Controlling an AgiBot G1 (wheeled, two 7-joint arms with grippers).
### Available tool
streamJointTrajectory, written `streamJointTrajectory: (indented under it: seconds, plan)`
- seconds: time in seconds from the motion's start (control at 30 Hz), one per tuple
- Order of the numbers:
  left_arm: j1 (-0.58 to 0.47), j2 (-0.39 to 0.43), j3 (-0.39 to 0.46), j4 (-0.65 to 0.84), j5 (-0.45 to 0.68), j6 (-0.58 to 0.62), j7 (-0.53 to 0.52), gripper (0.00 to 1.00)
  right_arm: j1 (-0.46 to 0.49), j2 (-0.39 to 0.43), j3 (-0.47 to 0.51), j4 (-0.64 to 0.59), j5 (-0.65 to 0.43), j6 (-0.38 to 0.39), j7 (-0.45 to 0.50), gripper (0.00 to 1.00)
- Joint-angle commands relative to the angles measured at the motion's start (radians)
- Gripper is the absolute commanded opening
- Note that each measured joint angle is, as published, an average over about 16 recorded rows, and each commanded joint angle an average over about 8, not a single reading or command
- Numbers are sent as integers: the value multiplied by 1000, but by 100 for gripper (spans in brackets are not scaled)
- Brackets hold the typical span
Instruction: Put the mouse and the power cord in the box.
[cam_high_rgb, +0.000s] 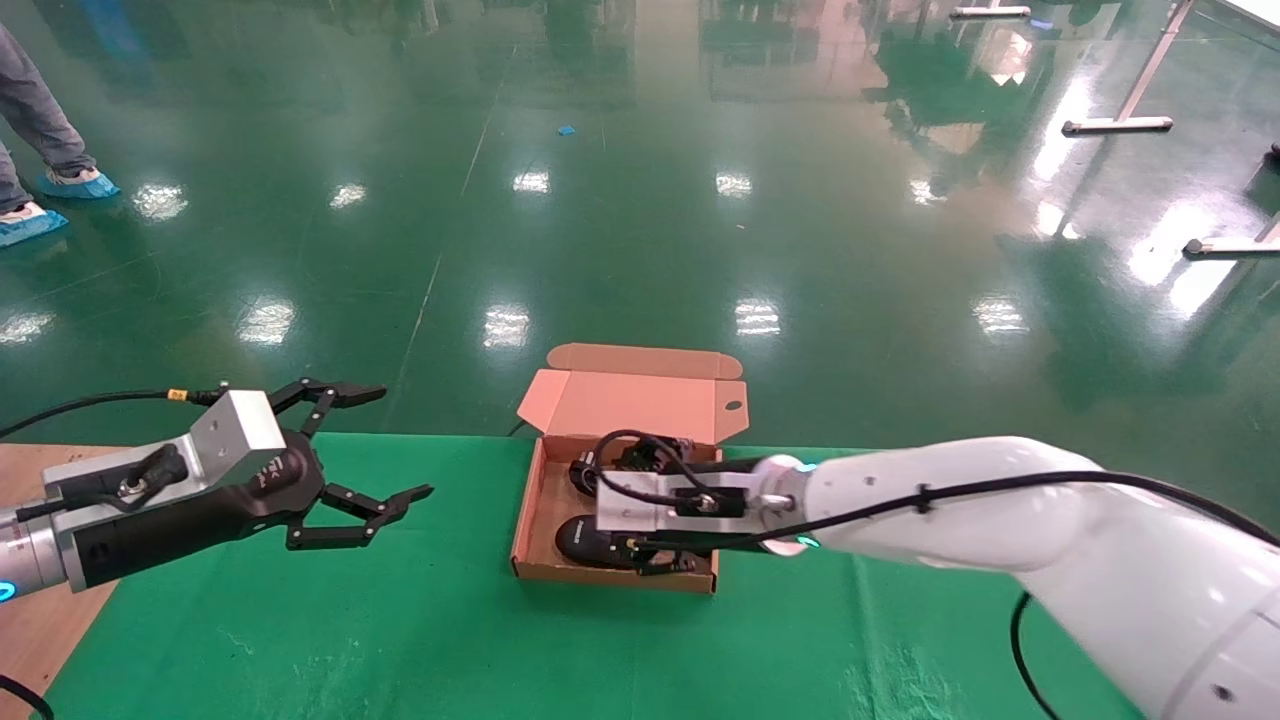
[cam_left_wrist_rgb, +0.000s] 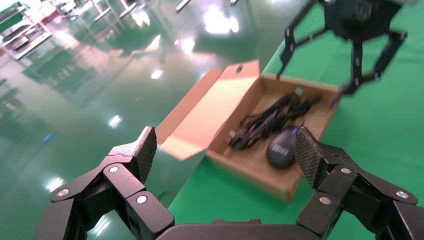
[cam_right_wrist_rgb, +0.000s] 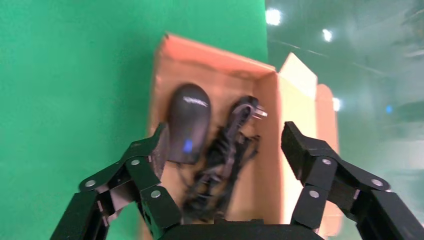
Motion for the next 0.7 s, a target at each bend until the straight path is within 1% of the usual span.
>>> streamJointTrajectory:
  seconds: [0.03,0.7]
  plan:
    - [11,-6,-14,-29,-3,12,-30,100,-19,26,36,21,26,-32,11,100]
    - [115,-69,-158,-321,-36,127,-326,100,-205,279,394,229,283,-344,116,100]
